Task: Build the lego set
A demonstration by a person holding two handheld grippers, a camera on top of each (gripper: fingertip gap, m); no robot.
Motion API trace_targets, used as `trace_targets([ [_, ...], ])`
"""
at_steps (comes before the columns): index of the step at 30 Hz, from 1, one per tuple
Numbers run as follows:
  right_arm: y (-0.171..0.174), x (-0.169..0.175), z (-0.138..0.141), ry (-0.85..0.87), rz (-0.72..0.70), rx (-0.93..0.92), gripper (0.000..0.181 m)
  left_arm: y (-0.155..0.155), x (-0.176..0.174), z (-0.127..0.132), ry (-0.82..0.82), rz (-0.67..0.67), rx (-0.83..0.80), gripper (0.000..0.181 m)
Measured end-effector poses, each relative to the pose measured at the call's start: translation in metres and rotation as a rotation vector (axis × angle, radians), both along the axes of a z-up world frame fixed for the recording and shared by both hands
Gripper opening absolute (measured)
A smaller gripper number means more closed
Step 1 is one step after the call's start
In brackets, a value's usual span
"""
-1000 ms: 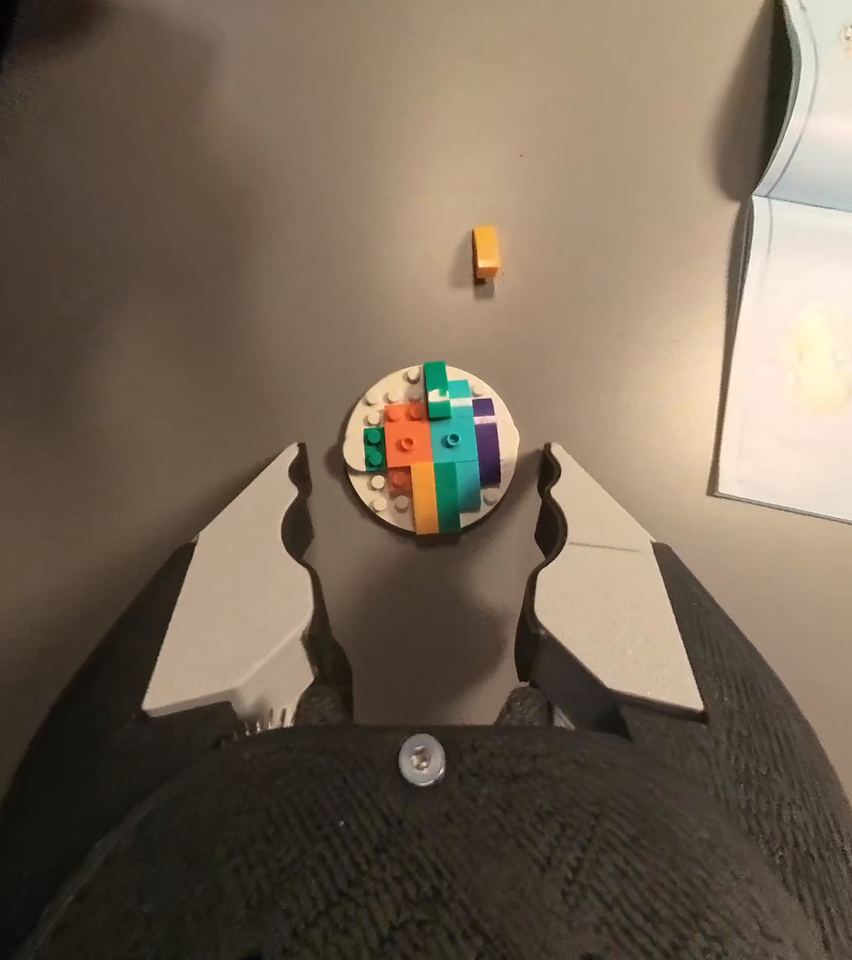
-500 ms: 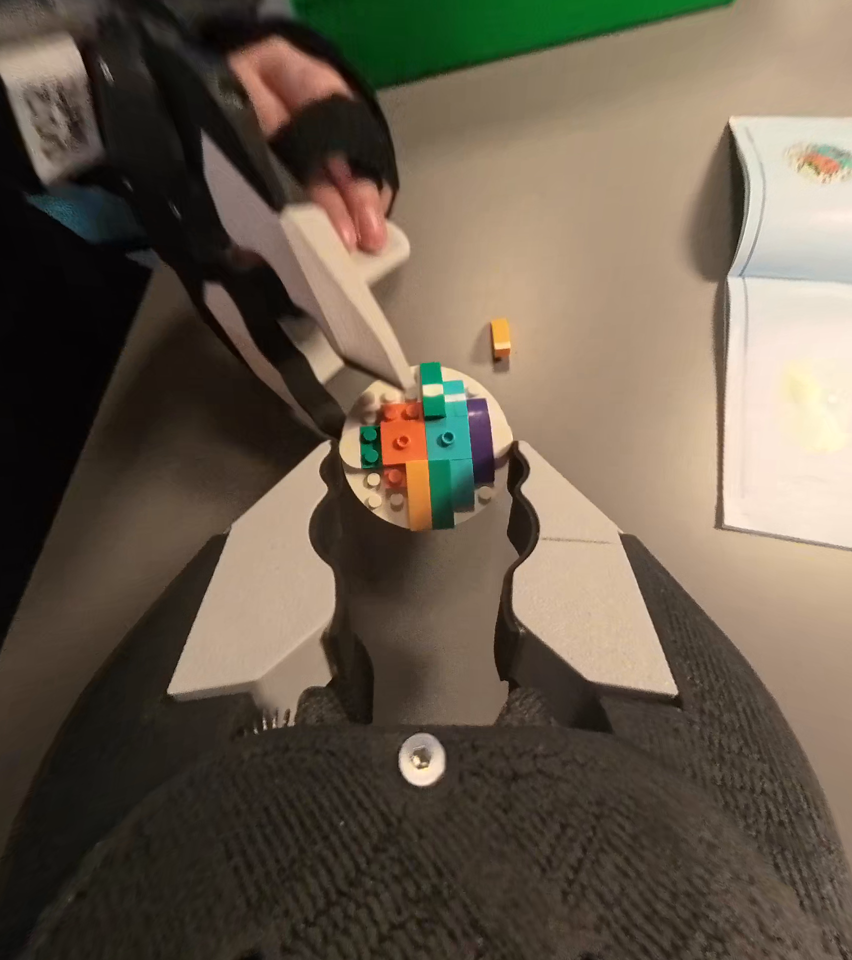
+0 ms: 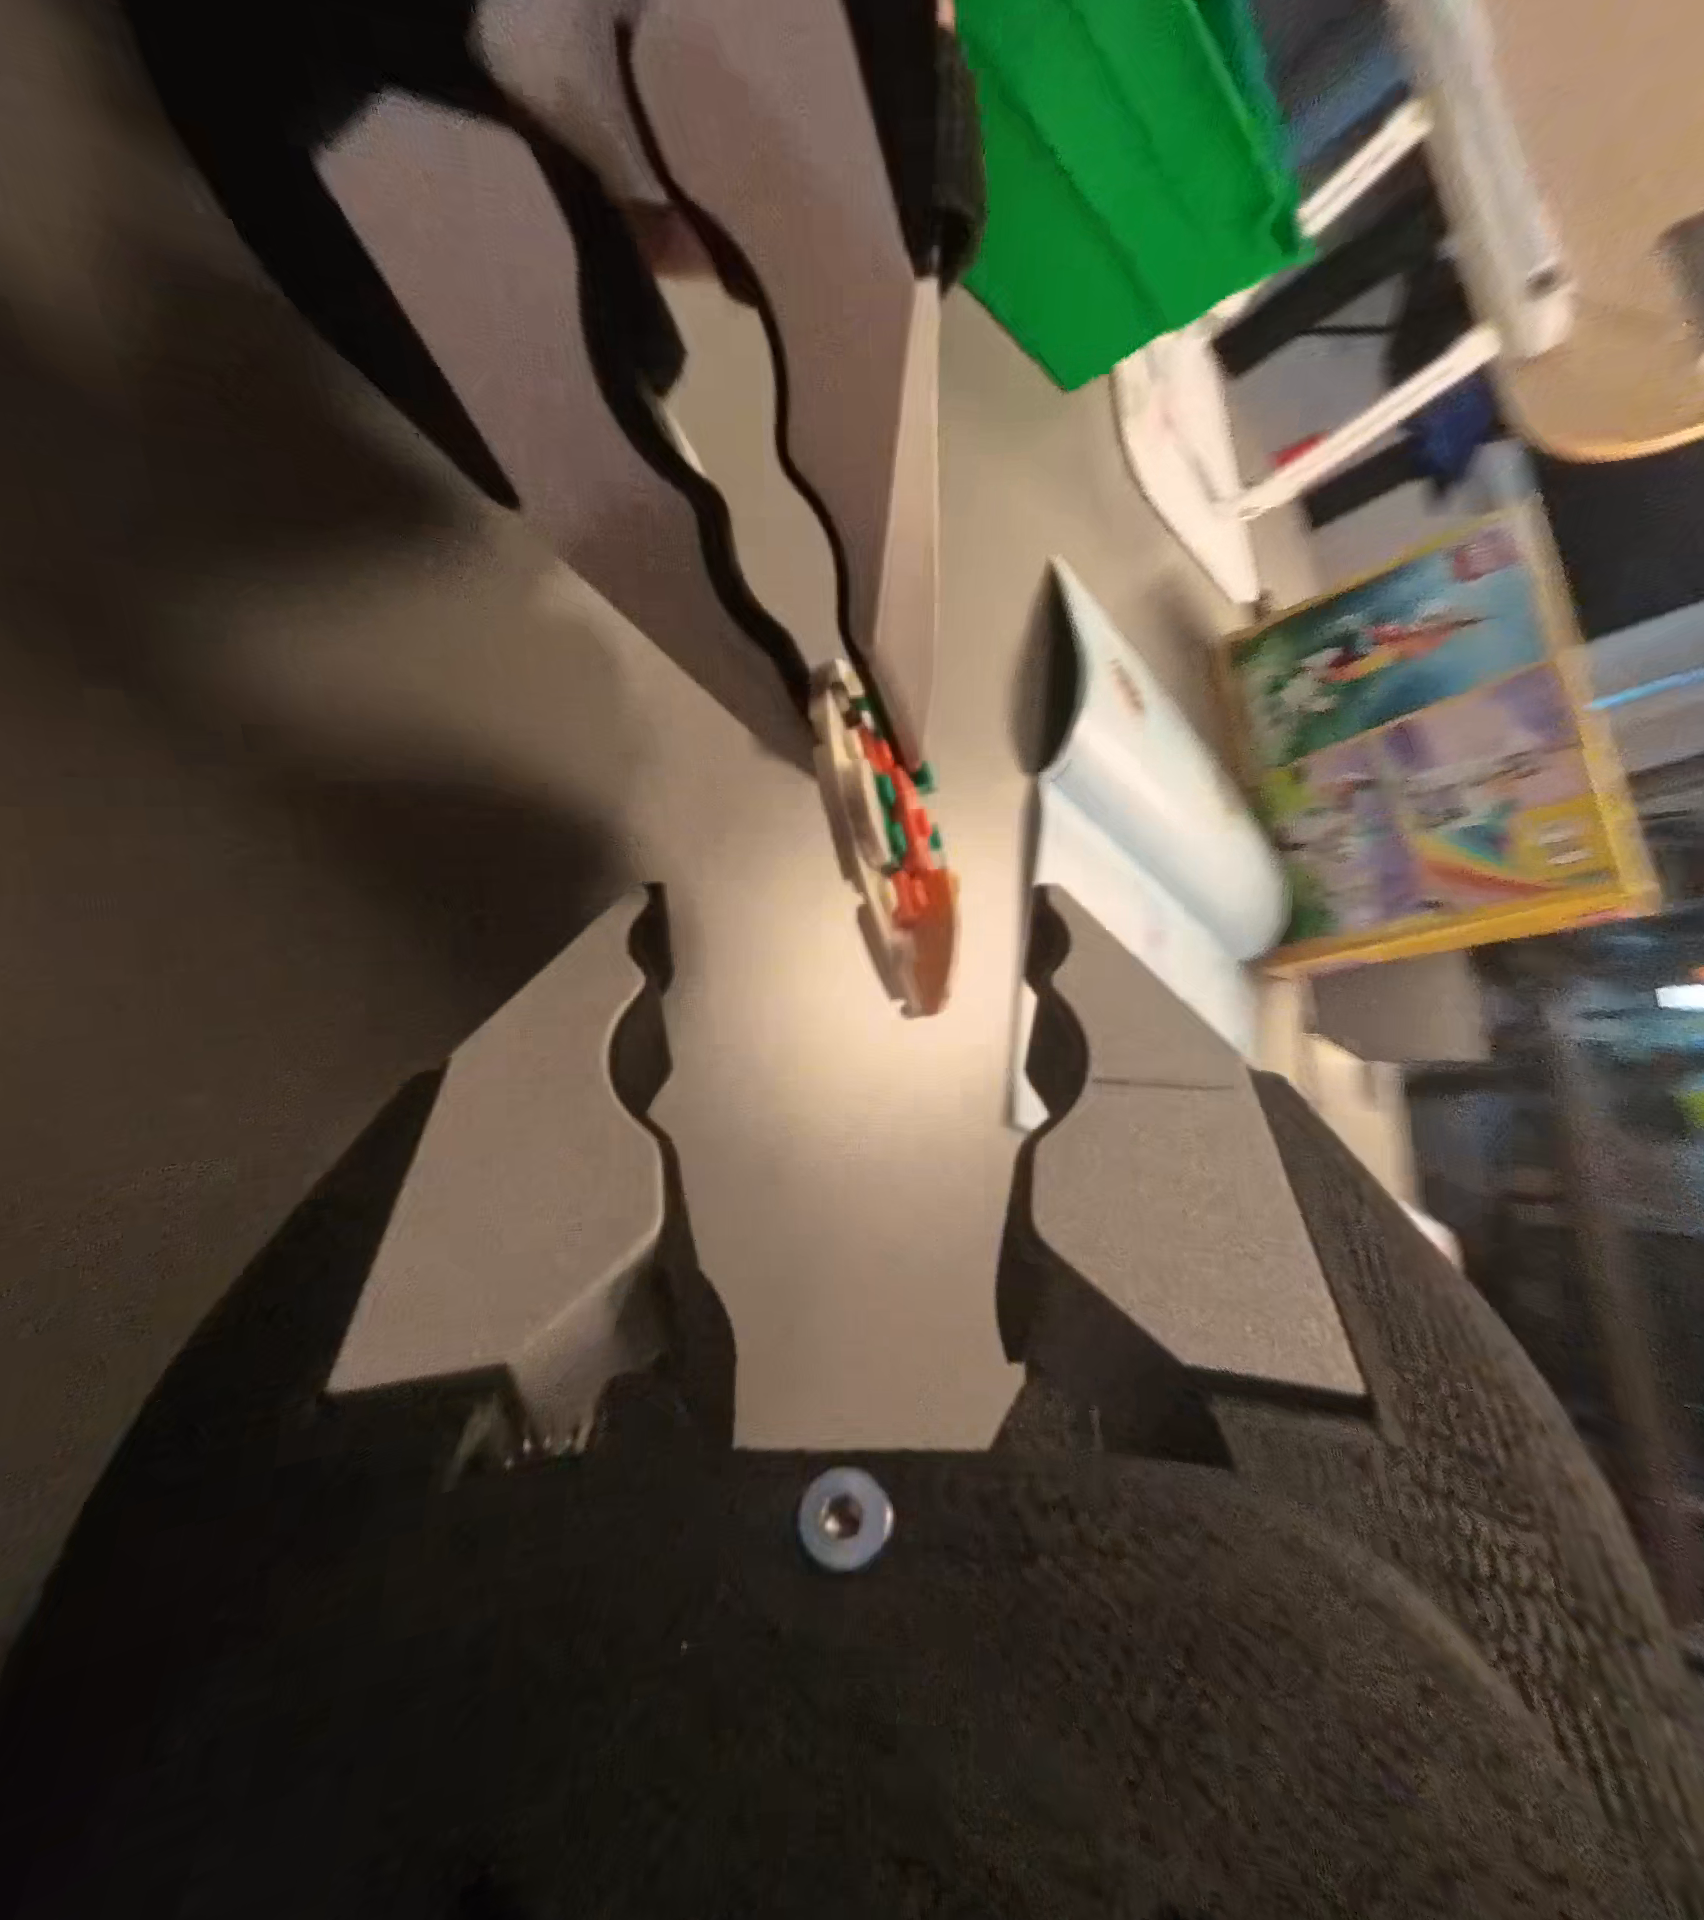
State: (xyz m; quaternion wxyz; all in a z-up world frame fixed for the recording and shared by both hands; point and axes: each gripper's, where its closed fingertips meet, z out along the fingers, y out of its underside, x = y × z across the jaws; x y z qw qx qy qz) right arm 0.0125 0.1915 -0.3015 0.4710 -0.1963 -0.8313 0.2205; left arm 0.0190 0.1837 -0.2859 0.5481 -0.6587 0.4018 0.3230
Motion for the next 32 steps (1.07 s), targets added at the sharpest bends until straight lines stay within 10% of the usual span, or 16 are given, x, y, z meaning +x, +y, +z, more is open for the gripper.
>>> trace_targets([
  [6,0.002,-0.017,0.003,0.285,-0.079,0.449,0.015,-0.004,0.007,-0.004,0.082,-0.03,0.01,0.007],
  [12,0.003,-0.021,0.014,0.358,-0.108,0.482,0.012,-0.007,0.004,0.001,0.122,-0.022,0.06,0.008],
  [17,0.011,-0.018,0.018,0.391,-0.128,0.52,0.012,-0.028,0.015,0.0,-0.339,-0.21,-0.159,0.03],
  [26,0.02,-0.021,0.025,0.42,-0.161,0.493,0.012,-0.014,-0.056,-0.041,-0.709,0.167,-0.477,0.036],
  [32,0.02,-0.022,0.023,0.412,-0.143,0.481,0.012,-0.013,-0.056,-0.05,-0.773,0.162,-0.577,0.025],
])
